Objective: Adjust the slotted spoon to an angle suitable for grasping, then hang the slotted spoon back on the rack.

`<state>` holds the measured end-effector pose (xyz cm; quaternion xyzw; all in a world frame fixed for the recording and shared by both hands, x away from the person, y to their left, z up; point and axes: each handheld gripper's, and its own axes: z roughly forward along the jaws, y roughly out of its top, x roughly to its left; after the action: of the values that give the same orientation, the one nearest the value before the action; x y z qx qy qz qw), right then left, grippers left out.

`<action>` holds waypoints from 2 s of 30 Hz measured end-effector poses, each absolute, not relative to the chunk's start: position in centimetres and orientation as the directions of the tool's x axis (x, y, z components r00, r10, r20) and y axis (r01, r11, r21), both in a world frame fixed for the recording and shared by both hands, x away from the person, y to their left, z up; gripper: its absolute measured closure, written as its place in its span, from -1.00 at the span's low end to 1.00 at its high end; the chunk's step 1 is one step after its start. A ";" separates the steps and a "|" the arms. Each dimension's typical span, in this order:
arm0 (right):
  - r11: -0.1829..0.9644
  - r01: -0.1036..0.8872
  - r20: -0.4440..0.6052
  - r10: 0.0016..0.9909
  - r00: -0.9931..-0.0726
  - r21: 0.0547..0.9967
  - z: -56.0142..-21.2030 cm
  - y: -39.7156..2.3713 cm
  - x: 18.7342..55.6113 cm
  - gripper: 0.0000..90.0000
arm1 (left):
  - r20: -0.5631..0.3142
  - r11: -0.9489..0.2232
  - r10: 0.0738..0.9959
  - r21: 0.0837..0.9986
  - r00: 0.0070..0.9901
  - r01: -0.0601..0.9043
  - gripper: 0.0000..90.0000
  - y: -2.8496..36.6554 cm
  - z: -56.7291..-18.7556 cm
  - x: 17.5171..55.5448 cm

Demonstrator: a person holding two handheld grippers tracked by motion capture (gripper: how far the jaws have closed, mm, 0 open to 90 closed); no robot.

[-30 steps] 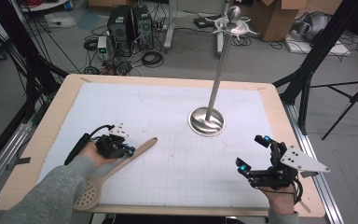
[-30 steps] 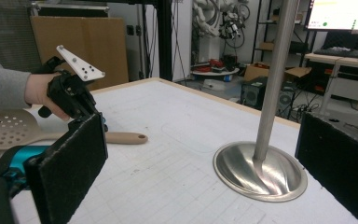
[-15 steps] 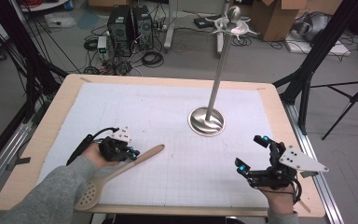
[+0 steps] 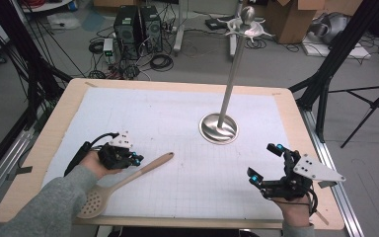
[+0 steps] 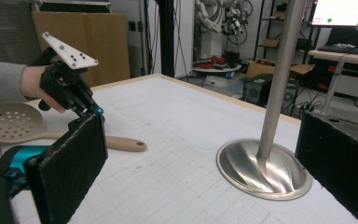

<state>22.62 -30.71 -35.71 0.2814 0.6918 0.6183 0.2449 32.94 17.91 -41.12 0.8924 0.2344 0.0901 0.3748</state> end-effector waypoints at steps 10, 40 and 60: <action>0.075 0.086 0.010 0.693 -0.721 0.993 -35.6 -30.8 22.5 -0.98 | 0.031 -0.617 0.470 0.726 0.882 0.303 0.88 18.9 -39.6 31.6; 0.087 0.093 0.010 0.676 -0.737 0.992 -35.9 -30.0 23.2 -0.98 | 0.074 -0.670 0.447 0.688 0.891 0.279 -0.61 20.4 -39.9 27.2; 0.084 0.083 0.009 0.647 -0.763 0.993 -35.6 -29.0 24.4 -0.98 | 0.076 -0.679 0.521 0.640 0.850 0.359 -0.60 19.4 -40.6 27.3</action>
<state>24.37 -28.98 -35.64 0.2602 0.7006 0.6249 0.2257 27.27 19.41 -40.58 0.9074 0.2426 0.1274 0.3188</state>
